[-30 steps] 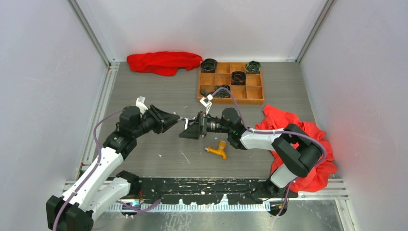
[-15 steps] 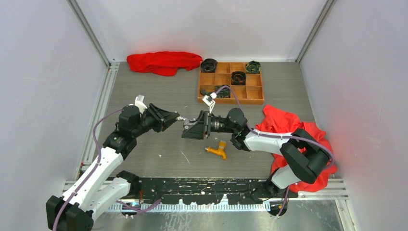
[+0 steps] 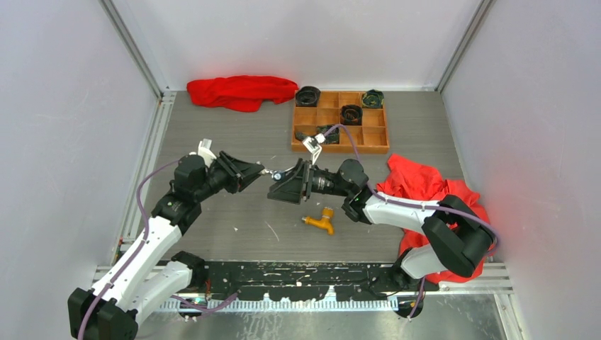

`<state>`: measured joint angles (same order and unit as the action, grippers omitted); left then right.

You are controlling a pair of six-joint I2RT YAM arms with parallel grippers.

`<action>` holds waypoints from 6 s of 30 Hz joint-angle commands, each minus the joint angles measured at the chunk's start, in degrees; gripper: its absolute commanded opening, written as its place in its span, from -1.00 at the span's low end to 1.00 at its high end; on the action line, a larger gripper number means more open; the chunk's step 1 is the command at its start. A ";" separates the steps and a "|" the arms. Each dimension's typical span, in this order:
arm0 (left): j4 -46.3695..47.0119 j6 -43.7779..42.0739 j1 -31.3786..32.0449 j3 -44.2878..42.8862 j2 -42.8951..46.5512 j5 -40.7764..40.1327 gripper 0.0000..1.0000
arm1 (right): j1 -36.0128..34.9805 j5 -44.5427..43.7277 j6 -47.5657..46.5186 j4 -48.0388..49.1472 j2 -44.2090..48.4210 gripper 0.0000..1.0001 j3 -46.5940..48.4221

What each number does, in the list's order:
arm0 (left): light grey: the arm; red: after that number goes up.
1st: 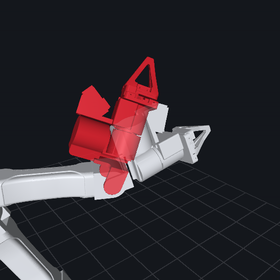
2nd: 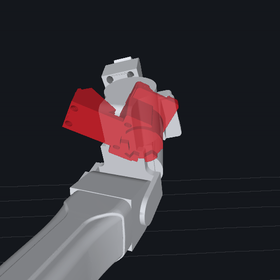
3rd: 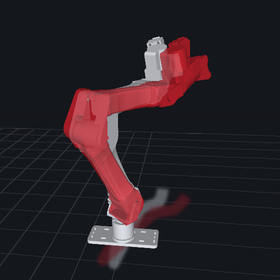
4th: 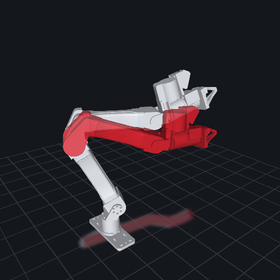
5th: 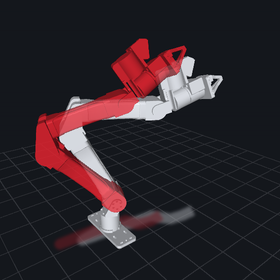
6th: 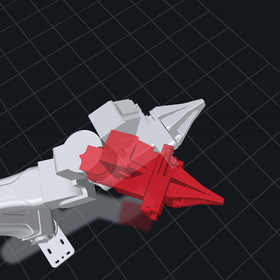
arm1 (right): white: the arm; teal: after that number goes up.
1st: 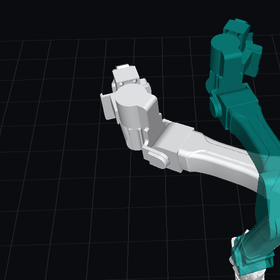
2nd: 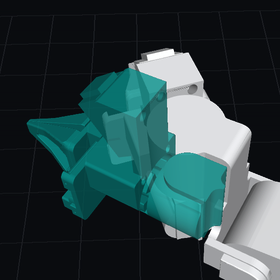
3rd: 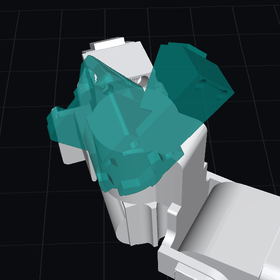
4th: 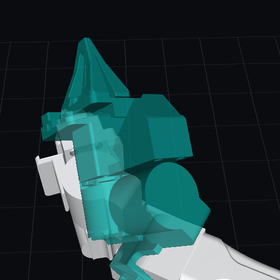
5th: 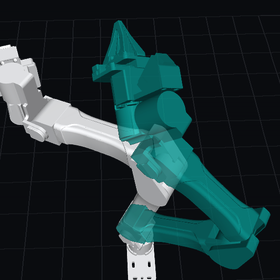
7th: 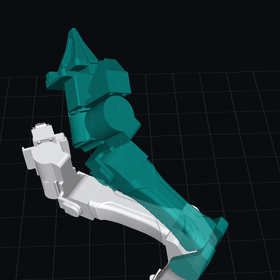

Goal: Install the water faucets

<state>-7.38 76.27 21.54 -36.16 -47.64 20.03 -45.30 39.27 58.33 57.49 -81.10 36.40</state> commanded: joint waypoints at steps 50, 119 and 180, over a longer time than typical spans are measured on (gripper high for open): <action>10.48 8.52 0.35 -4.25 -4.67 12.51 -1.00 | 1.44 -18.02 -53.97 -12.70 27.17 0.99 -10.85; -0.63 -11.92 0.43 -11.62 -8.89 25.31 -1.00 | -5.79 -12.95 -83.85 -36.67 26.47 0.83 1.61; -29.02 -36.77 0.26 -25.77 -7.62 14.54 -1.00 | 0.57 -14.80 -44.43 -49.41 -4.42 -0.99 19.34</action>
<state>-26.89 46.78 21.78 -57.04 -56.60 43.51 -44.88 28.67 6.09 5.67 -79.46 49.87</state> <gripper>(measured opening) 0.004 0.399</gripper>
